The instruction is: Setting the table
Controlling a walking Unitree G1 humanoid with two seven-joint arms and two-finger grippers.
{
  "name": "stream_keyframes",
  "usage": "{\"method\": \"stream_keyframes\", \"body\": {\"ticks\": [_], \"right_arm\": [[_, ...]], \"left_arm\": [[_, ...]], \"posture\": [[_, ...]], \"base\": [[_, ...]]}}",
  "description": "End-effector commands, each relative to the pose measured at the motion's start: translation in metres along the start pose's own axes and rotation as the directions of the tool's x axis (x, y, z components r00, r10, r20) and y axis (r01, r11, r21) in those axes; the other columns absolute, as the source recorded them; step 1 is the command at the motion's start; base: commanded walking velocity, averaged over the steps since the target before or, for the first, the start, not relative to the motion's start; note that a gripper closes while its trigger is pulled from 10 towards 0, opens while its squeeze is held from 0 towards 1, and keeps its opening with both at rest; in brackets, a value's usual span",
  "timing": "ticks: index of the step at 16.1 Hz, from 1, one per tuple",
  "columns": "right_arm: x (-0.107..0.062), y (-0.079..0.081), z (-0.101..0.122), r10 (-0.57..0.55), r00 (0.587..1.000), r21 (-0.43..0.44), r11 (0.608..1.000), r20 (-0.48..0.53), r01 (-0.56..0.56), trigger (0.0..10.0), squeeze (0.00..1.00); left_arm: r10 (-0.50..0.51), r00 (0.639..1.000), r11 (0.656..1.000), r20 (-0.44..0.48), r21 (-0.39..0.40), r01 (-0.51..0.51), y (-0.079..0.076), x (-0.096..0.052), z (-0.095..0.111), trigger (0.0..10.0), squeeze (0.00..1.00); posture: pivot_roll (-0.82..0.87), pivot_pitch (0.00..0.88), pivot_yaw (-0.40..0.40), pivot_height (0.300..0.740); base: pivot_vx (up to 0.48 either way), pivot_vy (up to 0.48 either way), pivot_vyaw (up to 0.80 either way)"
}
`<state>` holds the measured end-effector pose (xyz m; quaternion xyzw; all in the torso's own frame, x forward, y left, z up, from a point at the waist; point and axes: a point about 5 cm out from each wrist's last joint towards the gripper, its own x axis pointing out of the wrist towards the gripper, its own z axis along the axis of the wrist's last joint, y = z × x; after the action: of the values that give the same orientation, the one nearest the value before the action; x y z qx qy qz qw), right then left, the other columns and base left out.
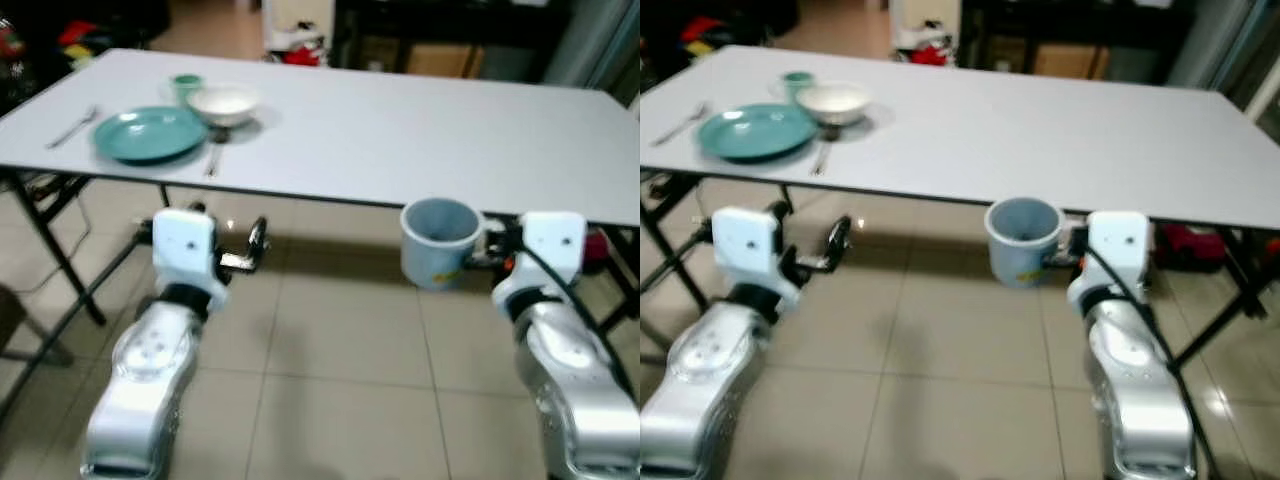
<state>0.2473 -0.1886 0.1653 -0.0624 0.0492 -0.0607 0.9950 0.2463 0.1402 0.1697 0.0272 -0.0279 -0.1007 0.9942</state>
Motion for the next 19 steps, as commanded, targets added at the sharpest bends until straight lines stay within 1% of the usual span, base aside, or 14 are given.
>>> {"method": "stream_keyframes", "body": {"ticks": [1,2,7,10,16,18,19], "right_arm": [[0.003,0.001,0.004,-0.003,1.000,0.011,1.000,0.015,0.003,10.0,0.00],[0.003,0.002,0.004,-0.002,1.000,0.011,1.000,0.015,0.002,10.0,0.00],[0.002,0.002,0.004,0.005,1.000,0.013,1.000,0.024,-0.005,10.0,0.00],[0.000,0.004,0.002,0.016,1.000,0.016,1.000,0.021,-0.017,10.0,0.00],[0.003,0.004,-0.002,0.019,1.000,0.025,0.999,0.005,-0.019,10.0,0.00],[0.005,0.005,-0.001,0.024,1.000,0.038,0.999,0.007,-0.024,10.0,0.00],[0.005,0.006,-0.001,0.024,1.000,0.038,0.999,0.008,-0.025,10.0,0.00]], "left_arm": [[0.012,1.000,1.000,0.005,0.022,-0.012,0.005,-0.001,0.002,10.0,0.00],[0.013,1.000,1.000,0.005,0.022,-0.013,0.005,-0.002,0.002,10.0,0.00],[0.010,1.000,1.000,0.000,0.029,-0.010,0.005,-0.005,0.001,10.0,0.00],[0.016,1.000,1.000,-0.023,0.028,-0.015,0.005,-0.009,-0.004,10.0,0.00],[-0.005,1.000,0.999,-0.030,0.047,0.006,0.003,-0.011,-0.004,10.0,0.00],[-0.016,1.000,0.999,-0.026,0.051,0.018,0.002,-0.011,-0.002,10.0,0.00],[-0.018,0.999,0.998,-0.027,0.053,0.019,0.002,-0.010,-0.003,10.0,0.00]], "posture": [[0.01,0.000,-0.035,0.740],[0.01,0.000,-0.035,0.740],[0.01,0.000,-0.027,0.740],[0.01,0.000,-0.019,0.740],[0.03,0.000,-0.021,0.740],[0.03,0.000,-0.016,0.740],[0.02,0.000,-0.013,0.740]], "base": [[0.364,0.000,-0.42],[0.371,0.000,-0.69],[0.368,0.000,0.00],[0.368,0.000,0.00],[0.360,0.000,0.00],[0.366,0.000,-0.72],[0.360,0.000,0.00]]}}
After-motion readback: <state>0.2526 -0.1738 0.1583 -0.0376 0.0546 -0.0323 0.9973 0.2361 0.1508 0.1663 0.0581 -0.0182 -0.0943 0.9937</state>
